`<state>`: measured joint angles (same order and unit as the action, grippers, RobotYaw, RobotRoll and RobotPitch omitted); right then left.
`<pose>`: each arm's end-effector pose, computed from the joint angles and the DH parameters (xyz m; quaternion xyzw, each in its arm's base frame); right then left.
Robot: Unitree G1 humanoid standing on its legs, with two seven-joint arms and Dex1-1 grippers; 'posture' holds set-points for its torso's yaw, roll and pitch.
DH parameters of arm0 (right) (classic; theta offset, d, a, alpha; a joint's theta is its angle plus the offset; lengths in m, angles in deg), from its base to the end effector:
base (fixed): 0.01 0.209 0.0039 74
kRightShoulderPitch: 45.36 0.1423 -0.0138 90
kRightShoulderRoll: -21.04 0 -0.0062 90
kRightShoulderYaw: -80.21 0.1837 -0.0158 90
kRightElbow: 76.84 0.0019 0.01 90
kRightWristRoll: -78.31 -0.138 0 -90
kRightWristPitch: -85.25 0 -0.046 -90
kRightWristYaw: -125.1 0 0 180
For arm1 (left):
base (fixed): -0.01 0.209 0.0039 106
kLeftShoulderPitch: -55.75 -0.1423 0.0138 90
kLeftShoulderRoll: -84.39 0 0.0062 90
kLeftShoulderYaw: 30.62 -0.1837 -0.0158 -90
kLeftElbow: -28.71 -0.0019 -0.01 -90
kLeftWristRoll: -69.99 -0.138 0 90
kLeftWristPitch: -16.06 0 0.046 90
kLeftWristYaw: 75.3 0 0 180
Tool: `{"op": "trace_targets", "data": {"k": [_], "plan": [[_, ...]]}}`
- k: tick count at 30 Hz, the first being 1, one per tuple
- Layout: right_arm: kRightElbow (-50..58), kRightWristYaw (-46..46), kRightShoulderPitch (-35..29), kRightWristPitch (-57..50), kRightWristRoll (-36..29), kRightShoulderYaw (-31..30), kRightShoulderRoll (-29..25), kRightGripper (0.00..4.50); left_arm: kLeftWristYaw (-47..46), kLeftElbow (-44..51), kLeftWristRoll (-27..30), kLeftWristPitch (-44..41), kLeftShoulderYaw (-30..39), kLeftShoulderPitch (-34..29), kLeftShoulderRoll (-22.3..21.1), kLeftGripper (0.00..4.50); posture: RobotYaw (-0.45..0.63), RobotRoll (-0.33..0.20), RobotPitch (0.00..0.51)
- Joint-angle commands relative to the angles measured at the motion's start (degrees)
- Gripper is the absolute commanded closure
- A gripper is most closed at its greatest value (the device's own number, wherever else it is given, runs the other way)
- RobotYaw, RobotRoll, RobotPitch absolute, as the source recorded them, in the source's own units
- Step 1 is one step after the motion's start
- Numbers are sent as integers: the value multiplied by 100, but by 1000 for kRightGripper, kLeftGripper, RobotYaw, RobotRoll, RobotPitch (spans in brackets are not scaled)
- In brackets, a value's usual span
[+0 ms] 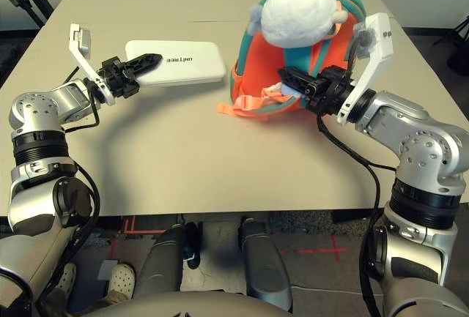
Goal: Put the pencil case into the backpack and zip it.
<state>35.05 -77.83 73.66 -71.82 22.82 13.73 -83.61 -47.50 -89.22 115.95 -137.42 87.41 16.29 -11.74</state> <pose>0.2292 -0.2311 0.2216 0.1195 0.0480 0.3668 0.9214 0.3205 0.2349 0.1867 -0.3886 0.1326 -0.3284 0.8506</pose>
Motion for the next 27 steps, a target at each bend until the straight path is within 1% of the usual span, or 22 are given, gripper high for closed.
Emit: {"op": "trace_targets", "data": {"k": [1, 6, 8, 10, 12, 18, 24, 27], "plan": [[544, 247, -302, -228, -794, 248, 117, 4152, 146, -61, 36, 110, -46, 74, -9, 3190, -202, 0, 190], [555, 434, -783, -26, -734, 87, 143, 4152, 181, -119, 15, 169, -117, 110, 30, 3190, -209, 0, 186], [519, 456, -907, 122, -574, -48, 168, 4152, 206, -125, 15, 204, -142, 138, 31, 3190, -208, 0, 184], [409, 428, -1041, 381, -228, -310, 173, 4152, 438, 70, -47, 485, -286, 135, 18, 3190, -207, 0, 183], [264, 449, -1072, 586, -36, -464, 221, 4152, 722, 335, -94, 727, -478, 126, -29, 3190, -203, 0, 182], [-40, 358, -1103, 982, 283, -728, 254, 4152, 1301, 492, -313, 1326, -847, 306, -382, 3190, -192, 0, 183], [-362, 309, -1115, 1225, 506, -827, 250, 4152, 1864, 717, -539, 2011, -1040, 703, -854, 3190, -174, 0, 181], [-537, 276, -1102, 1328, 604, -836, 236, 4153, 2088, 889, -535, 2053, -1140, 914, -1006, 3190, -167, 0, 181]]}}
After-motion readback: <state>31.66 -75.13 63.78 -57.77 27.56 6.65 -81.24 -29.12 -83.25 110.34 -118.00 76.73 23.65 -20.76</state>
